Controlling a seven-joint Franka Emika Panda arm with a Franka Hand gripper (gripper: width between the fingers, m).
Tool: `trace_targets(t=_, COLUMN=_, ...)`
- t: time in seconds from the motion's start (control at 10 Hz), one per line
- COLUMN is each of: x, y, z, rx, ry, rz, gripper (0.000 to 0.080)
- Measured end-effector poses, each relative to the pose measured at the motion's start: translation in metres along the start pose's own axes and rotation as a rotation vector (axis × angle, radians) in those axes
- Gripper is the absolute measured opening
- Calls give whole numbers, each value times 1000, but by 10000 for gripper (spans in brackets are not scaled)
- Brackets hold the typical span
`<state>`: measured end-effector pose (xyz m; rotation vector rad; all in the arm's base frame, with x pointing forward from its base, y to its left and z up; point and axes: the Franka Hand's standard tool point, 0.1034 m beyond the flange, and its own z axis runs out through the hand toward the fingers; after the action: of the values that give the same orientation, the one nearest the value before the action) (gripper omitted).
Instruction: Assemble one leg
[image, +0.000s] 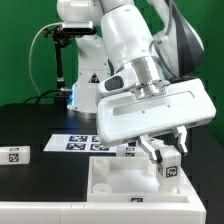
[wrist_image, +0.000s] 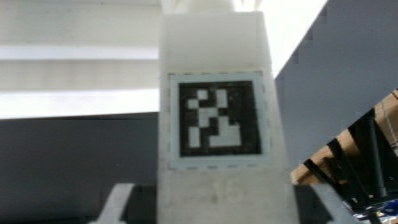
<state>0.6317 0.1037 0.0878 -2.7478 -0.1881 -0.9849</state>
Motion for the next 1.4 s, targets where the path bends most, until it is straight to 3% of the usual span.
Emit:
trace_targets(t=0.3, x=-2, y=0, z=3, rx=25, ry=-55, rz=-2, gripper=297)
trace_targets(t=0.4, x=-3, y=-1, z=3, rx=27, ry=-59, rz=-2, gripper=480)
trace_targets(t=0.5, x=-4, y=-1, z=3, rx=28, ry=-62, rz=-2, gripper=480)
trace_targets(t=0.6, x=-4, y=-1, z=3, rx=28, ry=-63, rz=-2, gripper=610)
trace_targets(t=0.7, x=-4, y=-1, z=4, rx=29, ry=-63, rz=-2, gripper=638)
trace_targets(t=0.9, x=-5, y=-3, z=3, rx=29, ry=-78, rz=47, gripper=648)
trace_targets(t=1.1, x=12, y=-20, z=-16, rx=10, ry=-140, rz=110, gripper=648)
trace_targets(t=1.3, x=14, y=-17, z=-18, rx=24, ry=-271, rz=112, gripper=648)
trace_targets(t=1.4, x=13, y=-16, z=-17, rx=46, ry=-339, rz=125, gripper=648)
